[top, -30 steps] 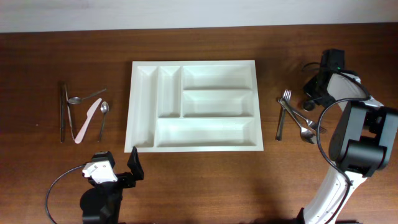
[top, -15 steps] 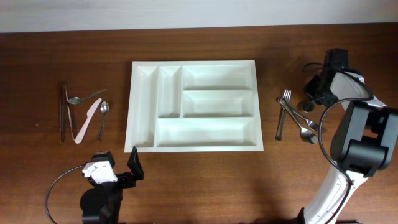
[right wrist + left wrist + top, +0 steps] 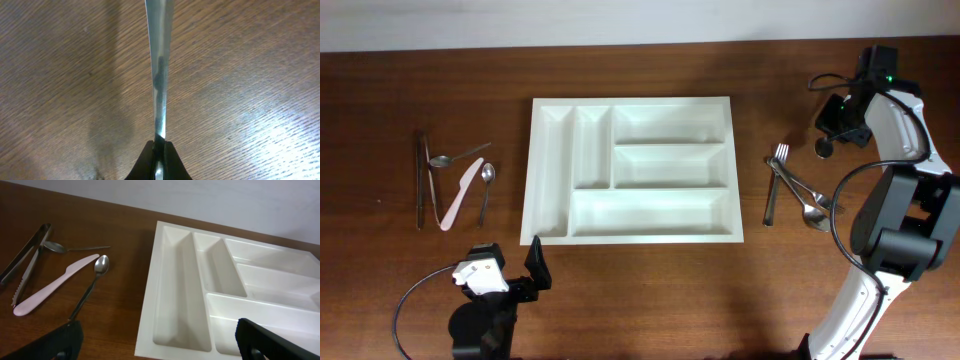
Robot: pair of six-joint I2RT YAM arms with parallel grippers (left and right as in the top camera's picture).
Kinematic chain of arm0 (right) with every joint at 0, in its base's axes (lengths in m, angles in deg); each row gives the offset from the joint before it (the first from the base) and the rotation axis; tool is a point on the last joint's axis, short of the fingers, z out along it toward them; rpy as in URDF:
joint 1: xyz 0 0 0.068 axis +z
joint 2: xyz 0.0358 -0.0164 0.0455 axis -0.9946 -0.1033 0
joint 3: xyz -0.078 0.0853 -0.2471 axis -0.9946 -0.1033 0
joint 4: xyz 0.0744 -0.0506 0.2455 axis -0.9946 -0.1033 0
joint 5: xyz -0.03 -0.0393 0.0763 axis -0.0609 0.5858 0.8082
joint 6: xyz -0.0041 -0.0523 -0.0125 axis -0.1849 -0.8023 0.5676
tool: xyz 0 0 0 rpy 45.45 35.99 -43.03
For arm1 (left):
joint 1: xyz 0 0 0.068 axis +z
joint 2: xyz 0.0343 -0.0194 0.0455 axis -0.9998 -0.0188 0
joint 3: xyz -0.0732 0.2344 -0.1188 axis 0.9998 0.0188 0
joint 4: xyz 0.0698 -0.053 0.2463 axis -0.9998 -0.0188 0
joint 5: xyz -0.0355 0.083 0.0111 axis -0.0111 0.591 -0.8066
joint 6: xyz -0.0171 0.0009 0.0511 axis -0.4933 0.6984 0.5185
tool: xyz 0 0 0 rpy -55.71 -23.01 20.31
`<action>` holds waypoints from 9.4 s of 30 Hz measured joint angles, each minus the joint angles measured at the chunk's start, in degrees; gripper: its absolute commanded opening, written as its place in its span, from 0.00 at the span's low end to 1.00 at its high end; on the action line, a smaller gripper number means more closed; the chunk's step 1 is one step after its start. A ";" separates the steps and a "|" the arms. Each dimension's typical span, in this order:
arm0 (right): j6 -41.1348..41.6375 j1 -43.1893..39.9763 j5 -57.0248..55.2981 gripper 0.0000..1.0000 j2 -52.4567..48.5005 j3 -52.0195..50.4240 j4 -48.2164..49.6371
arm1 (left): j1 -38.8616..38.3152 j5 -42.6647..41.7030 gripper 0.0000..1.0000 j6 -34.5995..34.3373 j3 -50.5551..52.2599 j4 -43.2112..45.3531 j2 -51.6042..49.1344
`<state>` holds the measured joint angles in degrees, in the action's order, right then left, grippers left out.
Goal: Pack container
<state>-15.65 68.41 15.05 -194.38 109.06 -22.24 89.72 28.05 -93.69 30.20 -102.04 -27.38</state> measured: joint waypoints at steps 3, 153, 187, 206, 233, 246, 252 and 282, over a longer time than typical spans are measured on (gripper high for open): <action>-2.32 0.00 3.15 0.04 0.00 0.15 -0.15 | 0.00 -0.02 0.99 0.00 0.02 0.00 0.00; -28.24 1.36 8.48 0.79 18.84 -31.95 1.07 | 0.00 -0.02 0.99 0.00 0.00 0.02 0.00; -28.11 1.44 6.64 0.64 14.23 -33.09 5.51 | 0.00 -0.02 0.99 0.00 0.00 0.02 0.00; -27.80 1.44 6.91 0.38 14.19 -33.75 5.88 | 0.00 0.00 0.99 0.00 0.00 0.00 0.00; -24.17 1.40 8.94 0.04 13.94 -33.27 2.49 | 0.00 -0.02 0.99 0.00 0.00 0.00 0.00; -23.96 1.44 9.77 0.04 11.23 -16.11 -9.46 | 0.00 -0.02 0.99 0.00 0.00 0.00 0.00; -23.37 1.66 14.16 0.04 11.23 -12.17 -10.78 | 0.00 0.00 0.99 0.00 0.00 0.00 0.00; -39.08 27.65 20.87 0.04 11.23 -11.08 -1.95 | 0.00 -0.02 0.99 0.00 0.02 0.00 0.00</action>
<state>-54.73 96.06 35.92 -183.14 97.98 -24.19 89.72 28.03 -93.69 30.22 -102.04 -27.38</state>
